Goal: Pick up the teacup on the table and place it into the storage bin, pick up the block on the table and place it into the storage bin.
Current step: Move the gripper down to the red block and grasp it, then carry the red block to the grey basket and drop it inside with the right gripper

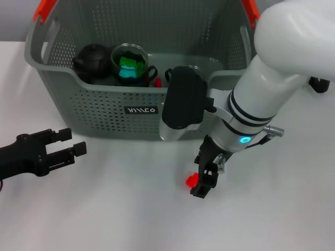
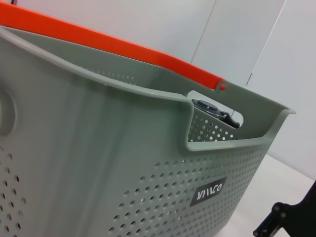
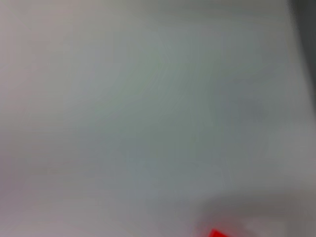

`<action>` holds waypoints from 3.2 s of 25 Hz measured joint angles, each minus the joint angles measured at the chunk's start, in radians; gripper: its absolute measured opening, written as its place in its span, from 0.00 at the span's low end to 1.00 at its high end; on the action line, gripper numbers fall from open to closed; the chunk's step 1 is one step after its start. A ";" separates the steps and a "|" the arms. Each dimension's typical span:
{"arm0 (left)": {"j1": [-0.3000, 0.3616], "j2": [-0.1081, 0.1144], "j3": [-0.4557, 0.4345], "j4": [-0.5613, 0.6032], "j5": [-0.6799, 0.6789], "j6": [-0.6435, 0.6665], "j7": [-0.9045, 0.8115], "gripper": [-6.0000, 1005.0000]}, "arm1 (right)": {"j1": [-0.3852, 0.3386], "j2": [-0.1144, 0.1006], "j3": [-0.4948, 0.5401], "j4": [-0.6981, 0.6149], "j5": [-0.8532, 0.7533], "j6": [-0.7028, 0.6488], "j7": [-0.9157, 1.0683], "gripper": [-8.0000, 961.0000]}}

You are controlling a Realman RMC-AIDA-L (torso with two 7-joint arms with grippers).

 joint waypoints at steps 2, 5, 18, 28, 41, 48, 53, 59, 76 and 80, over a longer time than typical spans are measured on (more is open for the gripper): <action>0.000 0.000 0.000 0.000 0.000 0.000 0.000 0.66 | 0.000 0.000 -0.001 0.004 0.002 0.005 0.003 0.84; 0.000 0.000 0.000 0.000 -0.001 -0.003 0.000 0.66 | 0.000 0.001 -0.001 0.016 0.005 0.009 0.004 0.84; 0.000 0.000 0.000 -0.001 0.002 -0.011 0.000 0.66 | -0.001 0.002 -0.013 0.014 0.010 -0.050 -0.009 0.60; -0.001 0.000 0.003 -0.002 0.002 -0.019 -0.001 0.66 | -0.002 -0.002 -0.005 -0.008 0.004 -0.045 0.000 0.49; 0.000 0.000 -0.001 -0.002 0.001 -0.020 -0.006 0.66 | -0.002 0.002 -0.044 -0.007 0.010 -0.008 -0.055 0.49; -0.001 0.000 0.000 0.000 0.000 -0.020 -0.006 0.66 | -0.002 0.004 -0.047 0.000 0.012 -0.002 -0.063 0.49; -0.004 0.000 0.000 0.000 0.001 -0.020 -0.006 0.66 | -0.002 0.006 -0.061 0.002 0.013 0.001 -0.066 0.48; -0.001 0.000 0.000 0.000 -0.002 -0.021 -0.006 0.66 | -0.003 0.007 -0.071 0.001 0.013 0.009 -0.058 0.48; -0.003 0.000 0.000 0.001 0.000 -0.025 -0.006 0.66 | -0.050 -0.013 0.085 -0.110 0.008 -0.085 -0.053 0.22; -0.001 0.000 0.000 0.003 -0.001 -0.025 -0.006 0.66 | -0.143 -0.016 0.338 -0.281 0.008 -0.220 -0.124 0.23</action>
